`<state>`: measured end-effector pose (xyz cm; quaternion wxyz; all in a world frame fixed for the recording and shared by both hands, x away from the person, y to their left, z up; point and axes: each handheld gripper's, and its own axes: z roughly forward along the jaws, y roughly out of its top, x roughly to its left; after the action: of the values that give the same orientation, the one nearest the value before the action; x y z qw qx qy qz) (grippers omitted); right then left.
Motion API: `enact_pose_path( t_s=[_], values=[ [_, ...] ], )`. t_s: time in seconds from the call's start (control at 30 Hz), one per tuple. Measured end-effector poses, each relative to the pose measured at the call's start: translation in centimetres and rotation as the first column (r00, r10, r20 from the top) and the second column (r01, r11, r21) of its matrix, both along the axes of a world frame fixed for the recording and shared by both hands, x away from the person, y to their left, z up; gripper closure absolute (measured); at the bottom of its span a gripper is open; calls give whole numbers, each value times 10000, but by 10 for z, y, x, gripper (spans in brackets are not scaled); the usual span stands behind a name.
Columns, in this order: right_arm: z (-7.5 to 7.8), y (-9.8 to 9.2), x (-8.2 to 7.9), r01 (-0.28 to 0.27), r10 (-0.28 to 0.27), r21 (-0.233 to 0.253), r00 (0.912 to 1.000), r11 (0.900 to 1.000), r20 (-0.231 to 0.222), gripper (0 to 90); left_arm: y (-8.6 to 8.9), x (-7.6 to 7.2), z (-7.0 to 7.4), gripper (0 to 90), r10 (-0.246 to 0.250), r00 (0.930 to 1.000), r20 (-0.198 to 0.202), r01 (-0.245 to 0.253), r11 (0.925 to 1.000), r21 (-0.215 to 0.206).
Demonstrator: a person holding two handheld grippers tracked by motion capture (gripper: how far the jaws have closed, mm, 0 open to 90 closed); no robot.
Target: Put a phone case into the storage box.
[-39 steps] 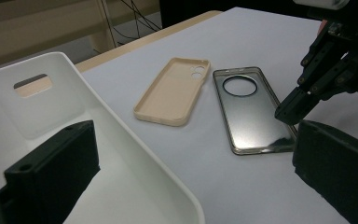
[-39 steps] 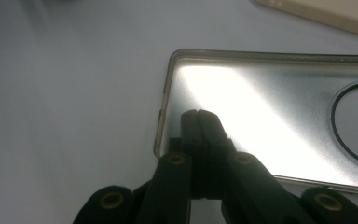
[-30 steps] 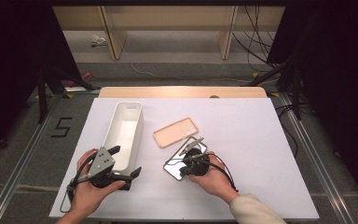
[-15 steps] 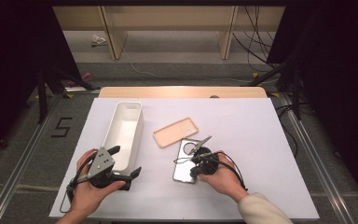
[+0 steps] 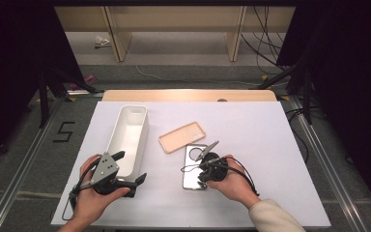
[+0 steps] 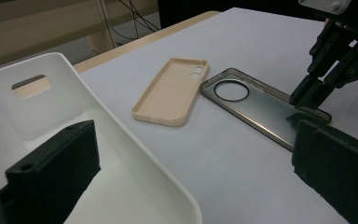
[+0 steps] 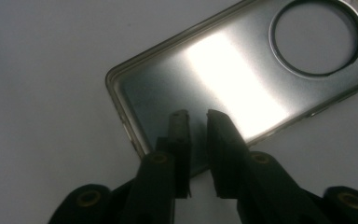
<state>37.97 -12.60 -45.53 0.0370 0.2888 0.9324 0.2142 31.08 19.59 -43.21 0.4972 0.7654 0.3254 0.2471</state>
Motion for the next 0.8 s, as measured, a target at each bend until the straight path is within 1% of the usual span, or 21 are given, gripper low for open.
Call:
enact_pose_path(
  t_s=[0.03, 0.07, 0.1, 0.13, 0.17, 0.2, 0.23, 0.27, 0.3, 0.33, 0.37, 0.4, 0.43, 0.47, 0.5, 0.57, 0.63, 0.7, 0.73, 0.77, 0.8],
  values=[
    [2, 2, -1, -357, 361, -178, 9992, 9992, 180, 740, 0, 0, 0, 4, -10, 10000, -3, 10, 10000, 3],
    [7, 5, -2, -1211, 1243, -525, 9902, 9912, 630, 615, 0, 0, 0, 5, -18, 10000, -11, 18, 10000, 12],
    [7, 5, -2, -1211, 1243, -525, 9902, 9912, 630, 615, 0, 0, 0, 5, -18, 10000, -11, 18, 10000, 12],
    [10, 7, -5, -1836, 1918, -1046, 9786, 9774, 750, 537, 0, 0, 0, 7, -31, 10000, -22, 31, 10000, 24],
    [12, 8, -6, -1948, 2055, -1098, 9738, 9747, 969, 489, -1, 0, 0, 8, -32, 10000, -47, 32, 10000, 30],
    [12, 8, -6, -1948, 2055, -1098, 9738, 9747, 969, 489, -1, 0, 0, 8, -41, 10000, -43, 41, 10000, 71],
    [13, 9, -7, -2084, 2208, -1220, 9704, 9704, 980, 439, -1, 0, -1, 10, -31, 10000, -27, 31, 10000, 82],
    [16, 10, -7, -2365, 2522, -1457, 9624, 9606, 1008, 392, -1, 0, 0, 12, -1, 10000, -17, 2, 9999, 116],
    [16, 10, -7, -2506, 2691, -1516, 9560, 9562, 1171, 366, -1, 0, -1, 12, 7, 10000, -42, -6, 9999, 166],
    [17, 12, -8, -2608, 2791, -1601, 9545, 9520, 1050, 347, -1, 0, -1, 12, -3, 10000, -71, 4, 9998, 198],
    [17, 12, -8, -2608, 2791, -1601, 9545, 9520, 1050, 347, -1, 0, -1, 12, -3, 10000, -71, 4, 9998, 198],
    [18, 12, -8, -2795, 2997, -1739, 9485, 9443, 1030, 331, -2, 0, -1, 12, -4, 9999, -110, 6, 9998, 218],
    [18, 15, -11, -2963, 3203, -1995, 9420, 9340, 1004, 319, -2, 0, -2, 12, -39, 9999, -136, 42, 9997, 235],
    [18, 15, -11, -2963, 3203, -1995, 9420, 9340, 1004, 319, -2, 0, -2, 12, -39, 9999, -136, 42, 9997, 235],
    [17, 18, -11, -3187, 3487, -2337, 9319, 9186, 1000, 317, -2, 0, -2, 12, -46, 9999, -135, 49, 9997, 248],
    [16, 20, -12, -3158, 3468, -2410, 9328, 9177, 984, 316, -2, 0, -2, 12, -68, 9999, -141, 71, 9997, 243],
    [14, 23, -12, -3296, 3630, -2587, 9272, 9080, 927, 305, -2, 0, -2, 12, -67, 9999, -137, 70, 9997, 238],
    [12, 26, -13, -3369, 3732, -2742, 9232, 9007, 916, 305, -2, 0, -2, 12, -68, 9999, -133, 71, 9997, 229],
    [12, 30, -13, -3495, 3882, -2902, 9175, 8908, 867, 305, -2, 0, -2, 12, -87, 9999, -139, 90, 9997, 232],
    [12, 30, -13, -3495, 3882, -2902, 9175, 8908, 867, 305, -2, 0, -2, 12, -87, 9999, -139, 90, 9997, 232],
    [11, 31, -14, -3522, 3921, -2947, 9157, 8883, 875, 306, -2, 0, -2, 12, -95, 9999, -143, 98, 9997, 226]
  ],
)
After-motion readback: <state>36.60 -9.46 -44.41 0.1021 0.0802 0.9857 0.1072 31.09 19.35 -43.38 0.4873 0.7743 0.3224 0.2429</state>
